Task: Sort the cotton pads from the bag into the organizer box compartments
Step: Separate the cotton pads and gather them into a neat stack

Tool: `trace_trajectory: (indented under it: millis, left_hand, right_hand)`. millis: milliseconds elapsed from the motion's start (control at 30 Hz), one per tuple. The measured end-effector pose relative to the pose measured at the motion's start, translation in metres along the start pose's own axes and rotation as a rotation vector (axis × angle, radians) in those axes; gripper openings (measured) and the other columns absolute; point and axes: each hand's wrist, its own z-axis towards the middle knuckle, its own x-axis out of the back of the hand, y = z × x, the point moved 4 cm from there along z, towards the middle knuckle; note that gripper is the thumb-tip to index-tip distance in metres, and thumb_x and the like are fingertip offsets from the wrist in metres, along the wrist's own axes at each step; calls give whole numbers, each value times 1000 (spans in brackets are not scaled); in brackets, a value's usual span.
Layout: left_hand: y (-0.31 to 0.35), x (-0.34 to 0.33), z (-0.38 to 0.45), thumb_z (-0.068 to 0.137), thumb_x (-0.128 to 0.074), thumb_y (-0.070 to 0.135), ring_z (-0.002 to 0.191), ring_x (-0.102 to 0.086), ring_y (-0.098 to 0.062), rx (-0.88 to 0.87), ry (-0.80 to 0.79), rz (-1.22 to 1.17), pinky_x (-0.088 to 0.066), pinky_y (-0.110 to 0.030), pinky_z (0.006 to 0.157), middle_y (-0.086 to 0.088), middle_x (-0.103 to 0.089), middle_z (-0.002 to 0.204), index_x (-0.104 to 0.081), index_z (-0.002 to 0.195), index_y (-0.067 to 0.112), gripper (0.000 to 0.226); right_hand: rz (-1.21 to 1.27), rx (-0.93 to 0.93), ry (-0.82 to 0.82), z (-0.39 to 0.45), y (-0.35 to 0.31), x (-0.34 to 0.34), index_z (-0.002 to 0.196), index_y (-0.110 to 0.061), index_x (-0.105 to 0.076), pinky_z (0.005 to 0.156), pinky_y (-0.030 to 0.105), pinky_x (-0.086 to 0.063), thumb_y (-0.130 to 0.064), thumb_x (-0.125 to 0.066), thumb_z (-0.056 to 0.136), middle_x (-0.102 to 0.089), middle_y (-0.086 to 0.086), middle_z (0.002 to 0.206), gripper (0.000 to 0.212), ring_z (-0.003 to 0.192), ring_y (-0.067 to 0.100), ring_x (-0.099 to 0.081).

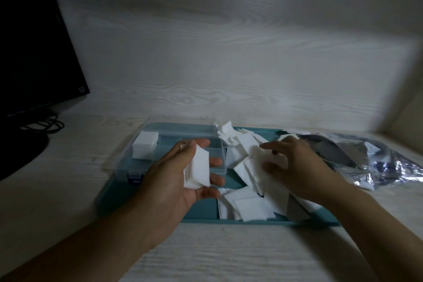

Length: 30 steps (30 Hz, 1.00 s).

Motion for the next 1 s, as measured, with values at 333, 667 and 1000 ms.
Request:
trace_trajectory:
  millis: [333,667,1000]
  left_hand:
    - [-1,-2,-2,101,-41,23,53,-61,-28,-8,-3,5,-51,-31,42,-21,-69,82,-64,106,9,28]
    - [-2,-2,-3,100,-41,23,54,-62,-28,-15,5,20,-52,-32,43,-20,-70,81,-64,108,9,28]
    - [-3,-3,-5,99,-42,24,60,-68,-29,12,-12,39,-55,-34,48,-19,-72,84,-65,110,11,28]
  right_hand:
    - [157,-61,100,-4,-15,0,101,-31,-61,88,29,-37,-33,-77,79,-47,-5,116,27,115,18,-43]
    - [526,-15,326,-10,-19,29,77,-27,-69,67,14,-39,-16,-76,82,-67,-11,72,13,74,1,-60]
    - [1279,128,59,-23,-53,34,73,-10,-76,46,22,-44,-9,-70,71,-63,14,60,6,49,19,-53]
